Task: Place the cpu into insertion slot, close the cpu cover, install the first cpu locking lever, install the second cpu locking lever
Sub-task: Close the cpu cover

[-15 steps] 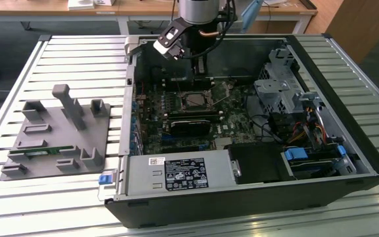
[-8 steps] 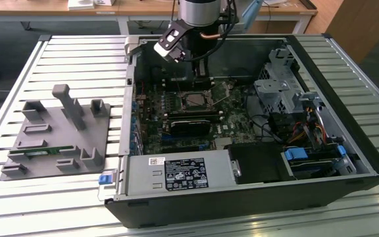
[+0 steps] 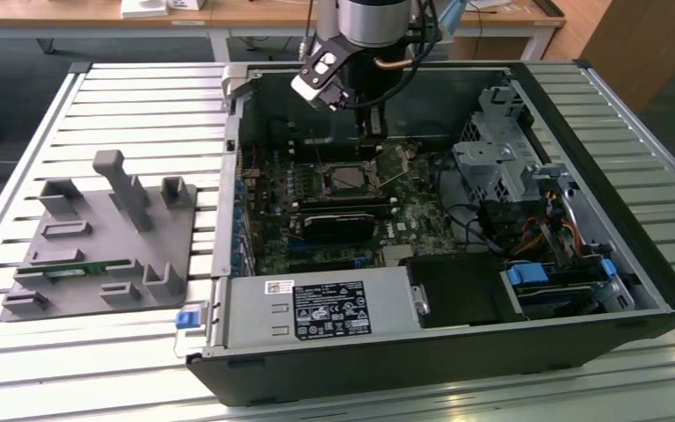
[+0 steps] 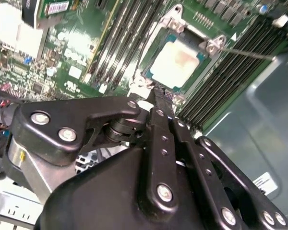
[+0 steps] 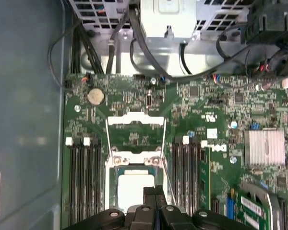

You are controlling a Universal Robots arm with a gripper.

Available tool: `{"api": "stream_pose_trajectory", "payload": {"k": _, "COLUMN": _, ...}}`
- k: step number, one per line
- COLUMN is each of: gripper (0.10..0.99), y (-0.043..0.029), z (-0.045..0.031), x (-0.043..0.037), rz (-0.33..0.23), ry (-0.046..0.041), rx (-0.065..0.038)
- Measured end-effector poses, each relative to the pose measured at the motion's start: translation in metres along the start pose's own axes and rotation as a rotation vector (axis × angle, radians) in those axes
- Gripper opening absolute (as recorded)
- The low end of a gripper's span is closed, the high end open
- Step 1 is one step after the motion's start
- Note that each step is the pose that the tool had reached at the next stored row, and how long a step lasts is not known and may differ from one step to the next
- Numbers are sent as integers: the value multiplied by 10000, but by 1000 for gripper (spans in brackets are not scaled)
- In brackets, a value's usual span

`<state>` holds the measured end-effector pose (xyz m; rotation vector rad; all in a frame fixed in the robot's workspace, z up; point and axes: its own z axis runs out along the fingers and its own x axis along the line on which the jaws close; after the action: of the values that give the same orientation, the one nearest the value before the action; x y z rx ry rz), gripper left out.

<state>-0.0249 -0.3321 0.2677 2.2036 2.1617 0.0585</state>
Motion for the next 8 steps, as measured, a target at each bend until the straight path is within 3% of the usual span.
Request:
{"api": "stream_pose_trajectory", "payload": {"k": 4, "gripper": 106, "y": 30, "z": -15, "x": 1, "rz": 0, "ry": -1, "rx": 16}}
{"api": "stream_pose_trajectory", "payload": {"k": 8, "gripper": 106, "y": 36, "z": -92, "x": 0, "rz": -1, "ry": -1, "rx": 25}}
